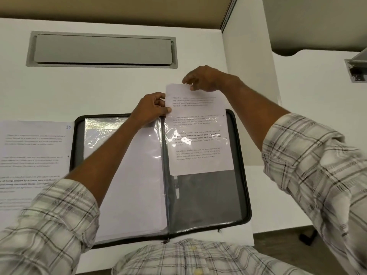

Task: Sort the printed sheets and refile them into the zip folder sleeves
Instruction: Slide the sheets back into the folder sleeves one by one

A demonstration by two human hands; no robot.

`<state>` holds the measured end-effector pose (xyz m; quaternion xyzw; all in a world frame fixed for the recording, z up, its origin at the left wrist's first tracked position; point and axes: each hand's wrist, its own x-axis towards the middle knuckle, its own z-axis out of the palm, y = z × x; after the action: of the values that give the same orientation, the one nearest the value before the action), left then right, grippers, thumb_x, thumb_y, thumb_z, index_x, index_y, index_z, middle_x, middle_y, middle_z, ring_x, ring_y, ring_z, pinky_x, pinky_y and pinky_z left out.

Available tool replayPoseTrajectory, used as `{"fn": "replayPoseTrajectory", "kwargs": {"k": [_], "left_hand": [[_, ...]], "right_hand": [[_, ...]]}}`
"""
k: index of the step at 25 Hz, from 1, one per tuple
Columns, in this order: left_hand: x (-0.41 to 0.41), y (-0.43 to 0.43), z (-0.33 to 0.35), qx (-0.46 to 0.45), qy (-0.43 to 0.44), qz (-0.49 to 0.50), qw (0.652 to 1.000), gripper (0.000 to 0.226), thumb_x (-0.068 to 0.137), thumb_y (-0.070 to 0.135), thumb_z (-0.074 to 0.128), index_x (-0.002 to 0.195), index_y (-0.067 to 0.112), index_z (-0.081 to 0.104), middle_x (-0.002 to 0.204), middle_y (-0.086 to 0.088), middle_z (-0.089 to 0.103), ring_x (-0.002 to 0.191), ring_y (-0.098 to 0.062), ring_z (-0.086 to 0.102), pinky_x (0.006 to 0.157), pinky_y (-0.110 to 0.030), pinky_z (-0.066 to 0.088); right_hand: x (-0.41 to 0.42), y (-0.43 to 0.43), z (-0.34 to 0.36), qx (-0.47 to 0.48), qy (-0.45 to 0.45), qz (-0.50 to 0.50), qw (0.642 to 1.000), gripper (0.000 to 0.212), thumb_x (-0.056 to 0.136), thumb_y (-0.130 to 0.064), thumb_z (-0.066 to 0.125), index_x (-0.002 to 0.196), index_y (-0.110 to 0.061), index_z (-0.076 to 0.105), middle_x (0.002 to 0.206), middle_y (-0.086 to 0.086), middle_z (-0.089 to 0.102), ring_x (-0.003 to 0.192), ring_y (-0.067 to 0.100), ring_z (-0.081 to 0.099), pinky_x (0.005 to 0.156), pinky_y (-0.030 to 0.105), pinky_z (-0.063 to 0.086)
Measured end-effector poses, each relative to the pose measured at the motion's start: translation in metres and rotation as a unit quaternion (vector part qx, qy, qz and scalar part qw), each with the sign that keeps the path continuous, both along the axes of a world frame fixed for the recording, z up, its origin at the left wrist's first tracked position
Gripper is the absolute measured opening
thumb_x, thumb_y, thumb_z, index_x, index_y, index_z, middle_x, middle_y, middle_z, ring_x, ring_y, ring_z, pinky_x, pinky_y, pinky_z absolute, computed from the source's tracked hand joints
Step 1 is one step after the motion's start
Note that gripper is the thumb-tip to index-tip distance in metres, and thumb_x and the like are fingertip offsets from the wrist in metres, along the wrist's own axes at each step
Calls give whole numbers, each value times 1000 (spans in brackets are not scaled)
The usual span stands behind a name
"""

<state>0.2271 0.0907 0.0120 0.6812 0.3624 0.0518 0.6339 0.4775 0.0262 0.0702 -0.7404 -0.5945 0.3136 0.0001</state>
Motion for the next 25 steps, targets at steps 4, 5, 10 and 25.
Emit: {"fn": "replayPoseTrajectory", "kwargs": {"k": [4,5,10,25], "left_hand": [[-5,-7,1,125,18,40,991,56,90,17,79,142,15,56,124,-3,67,98,-15,70,92,-34,60],[-10,-19,4,190,9,62,980,57,93,21,76,145,17,51,134,-2,61,105,-12,65,94,-26,57],[-54,-139,2,366,-34,-57,928,48,102,32,62,146,15,53,147,-5,56,136,-20,49,117,-36,38],[-83,-231,-35,428,65,-159,887,65,107,53,42,160,16,34,171,-5,19,160,-18,6,130,-45,7]], "right_hand": [[-9,3,-4,8,9,21,1000,27,95,-13,71,122,-11,72,117,6,72,107,21,65,91,27,46],[-9,2,-4,-1,19,18,1000,26,94,-12,71,120,-11,73,115,5,73,105,21,65,91,28,47],[-9,-2,-4,-98,79,29,992,19,92,-18,75,111,-20,77,104,-3,75,96,16,68,90,30,52],[-34,-32,-13,-160,126,44,978,22,88,-10,78,110,-12,76,82,-6,70,67,4,61,70,21,50]]}}
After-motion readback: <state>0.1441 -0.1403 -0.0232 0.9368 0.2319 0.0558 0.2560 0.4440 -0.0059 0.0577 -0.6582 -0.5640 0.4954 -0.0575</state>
